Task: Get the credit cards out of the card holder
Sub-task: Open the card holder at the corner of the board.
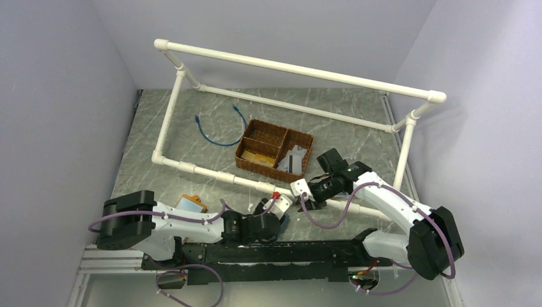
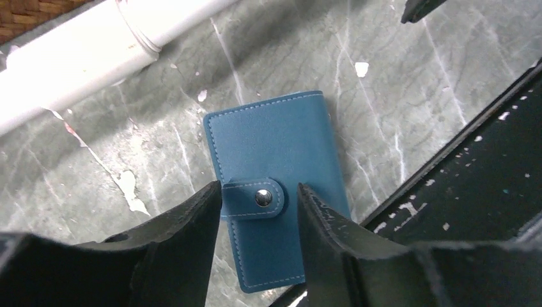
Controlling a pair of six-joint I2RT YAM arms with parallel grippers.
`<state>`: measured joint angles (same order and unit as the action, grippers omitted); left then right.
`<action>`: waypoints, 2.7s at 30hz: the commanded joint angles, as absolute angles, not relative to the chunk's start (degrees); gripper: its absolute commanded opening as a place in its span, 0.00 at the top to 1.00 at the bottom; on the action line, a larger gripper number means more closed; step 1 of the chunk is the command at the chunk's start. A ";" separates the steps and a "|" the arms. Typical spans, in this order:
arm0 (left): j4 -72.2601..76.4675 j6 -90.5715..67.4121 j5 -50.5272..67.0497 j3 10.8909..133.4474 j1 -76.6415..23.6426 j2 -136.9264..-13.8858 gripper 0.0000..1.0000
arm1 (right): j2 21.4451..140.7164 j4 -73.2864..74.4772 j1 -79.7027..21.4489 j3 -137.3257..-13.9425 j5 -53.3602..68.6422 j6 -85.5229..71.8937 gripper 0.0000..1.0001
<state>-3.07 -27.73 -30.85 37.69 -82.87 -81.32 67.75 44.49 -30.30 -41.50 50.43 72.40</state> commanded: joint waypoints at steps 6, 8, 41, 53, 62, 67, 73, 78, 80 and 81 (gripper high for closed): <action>-7.58 -32.07 -37.92 39.99 -83.23 -84.82 0.58 | 66.80 44.38 -30.12 -41.67 52.29 73.24 0.70; -8.21 -32.74 -37.69 39.80 -83.23 -84.99 0.58 | 66.75 44.47 -30.15 -41.57 52.45 73.42 0.70; 10.91 -41.66 -9.65 22.90 -67.07 -70.53 1.00 | 71.92 31.12 -53.25 -44.66 38.44 65.67 0.74; 12.39 -42.98 -8.69 22.74 -66.33 -72.04 1.00 | 79.05 22.04 -59.59 -40.93 25.03 61.86 0.76; 8.89 -46.42 -7.18 17.52 -60.69 -61.29 1.00 | 83.41 22.63 -59.98 -39.55 19.71 63.23 0.84; 4.51 -47.16 -6.67 16.13 -57.33 -56.04 1.00 | 84.46 23.38 -60.03 -40.07 20.04 62.99 0.84; 1.00 -48.59 -5.06 16.08 -55.08 -53.46 1.00 | 85.75 23.97 -60.06 -40.64 20.47 62.53 0.85; 5.87 -45.79 0.83 16.74 -55.06 -53.00 0.91 | 85.67 24.42 -60.02 -41.48 22.07 61.42 0.85; 6.15 -43.98 2.41 18.16 -55.08 -54.11 0.74 | 85.90 24.52 -60.03 -41.61 22.31 61.26 0.85; 6.61 -43.23 3.06 18.58 -55.02 -54.98 0.69 | 85.99 24.59 -60.03 -41.68 22.41 61.22 0.85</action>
<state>3.33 -46.04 -1.96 16.05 -55.20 -53.56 82.59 21.45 -60.10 -42.63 24.88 61.87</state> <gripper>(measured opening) 0.212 0.152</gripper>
